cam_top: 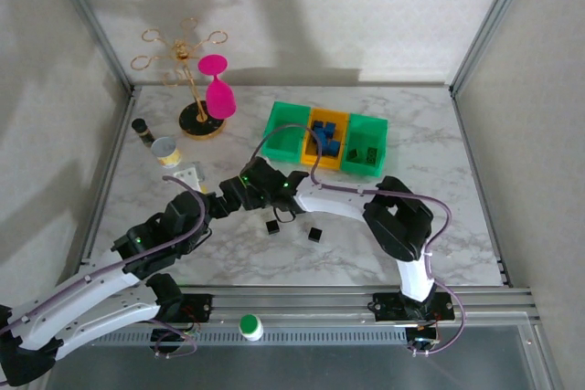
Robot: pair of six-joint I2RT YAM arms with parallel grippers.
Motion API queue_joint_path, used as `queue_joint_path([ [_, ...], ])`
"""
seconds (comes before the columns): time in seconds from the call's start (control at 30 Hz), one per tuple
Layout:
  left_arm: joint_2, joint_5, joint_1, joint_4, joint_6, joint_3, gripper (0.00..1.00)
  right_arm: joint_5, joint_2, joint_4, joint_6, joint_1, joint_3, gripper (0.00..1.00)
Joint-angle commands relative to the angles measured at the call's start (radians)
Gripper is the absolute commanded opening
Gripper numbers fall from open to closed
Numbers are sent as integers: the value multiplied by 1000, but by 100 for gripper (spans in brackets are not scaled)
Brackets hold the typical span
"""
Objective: Sort the legos into containers by color
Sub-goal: Pick up the lego from the center of the table.
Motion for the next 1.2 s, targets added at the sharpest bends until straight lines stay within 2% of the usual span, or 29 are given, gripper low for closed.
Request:
queue_joint_path([
  [0.0, -21, -55, 7, -39, -22, -15, 100, 23, 41, 14, 79, 2, 48, 64],
  [0.47, -79, -102, 9, -51, -43, -36, 100, 98, 196, -64, 129, 4, 178, 68],
  [0.63, -74, -100, 9, -50, -42, -36, 100, 148, 178, -114, 129, 3, 159, 62],
  [0.77, -66, -93, 9, -30, -44, -45, 100, 173, 146, -125, 126, 3, 123, 53],
  [1.17, -58, -83, 9, -29, -38, -31, 100, 165, 109, -100, 94, 3, 122, 37],
])
